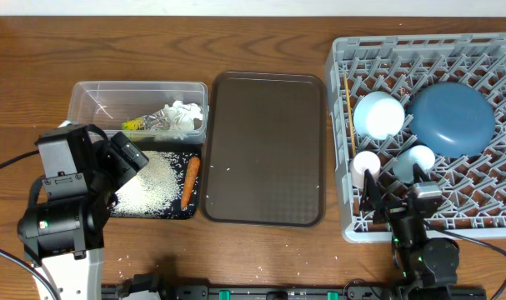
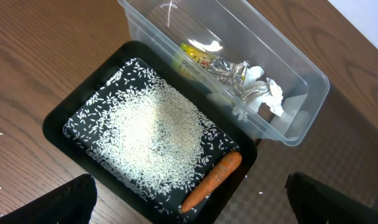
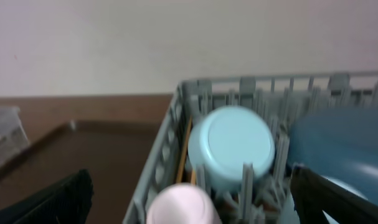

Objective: Sort waste into correct bins and load items into the dishwasher rack

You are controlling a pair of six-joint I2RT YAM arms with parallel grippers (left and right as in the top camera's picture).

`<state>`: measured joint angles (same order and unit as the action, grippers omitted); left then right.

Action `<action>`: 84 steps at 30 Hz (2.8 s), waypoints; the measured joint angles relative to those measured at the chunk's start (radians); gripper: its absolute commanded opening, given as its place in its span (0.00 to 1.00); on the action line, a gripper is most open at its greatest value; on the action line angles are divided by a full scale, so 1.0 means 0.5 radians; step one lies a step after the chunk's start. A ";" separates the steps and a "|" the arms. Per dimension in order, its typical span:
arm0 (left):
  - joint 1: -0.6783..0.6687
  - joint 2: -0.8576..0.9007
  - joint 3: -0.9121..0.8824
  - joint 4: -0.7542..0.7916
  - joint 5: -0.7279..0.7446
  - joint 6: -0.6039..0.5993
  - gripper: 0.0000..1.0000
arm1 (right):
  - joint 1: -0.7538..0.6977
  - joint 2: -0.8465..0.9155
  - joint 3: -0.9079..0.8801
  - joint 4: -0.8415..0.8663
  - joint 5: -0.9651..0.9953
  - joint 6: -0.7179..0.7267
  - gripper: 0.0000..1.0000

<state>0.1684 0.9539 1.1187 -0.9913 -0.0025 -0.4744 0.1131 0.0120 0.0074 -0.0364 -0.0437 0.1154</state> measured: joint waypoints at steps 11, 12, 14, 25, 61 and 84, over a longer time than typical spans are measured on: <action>0.000 0.000 0.000 0.000 0.000 0.000 1.00 | 0.000 0.000 -0.001 -0.063 0.021 -0.090 0.99; 0.000 0.000 0.000 0.000 0.000 0.000 0.99 | -0.002 0.000 -0.001 -0.063 0.021 -0.102 0.99; 0.000 0.000 0.000 0.000 0.000 0.000 0.99 | -0.013 0.000 -0.001 -0.063 0.021 -0.127 0.99; 0.000 0.000 0.000 0.000 0.000 0.000 0.99 | -0.147 0.000 -0.001 -0.064 0.029 -0.218 0.99; 0.000 0.000 0.000 0.000 0.000 0.000 1.00 | -0.159 0.000 -0.001 -0.064 0.029 -0.226 0.99; -0.260 -0.687 -0.529 0.837 0.047 -0.219 0.99 | -0.159 0.000 -0.001 -0.065 0.029 -0.226 0.99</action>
<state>0.0383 0.6102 0.8539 -0.5728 0.0208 -0.5838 0.0338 0.0120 0.0071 -0.0689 -0.0292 0.0025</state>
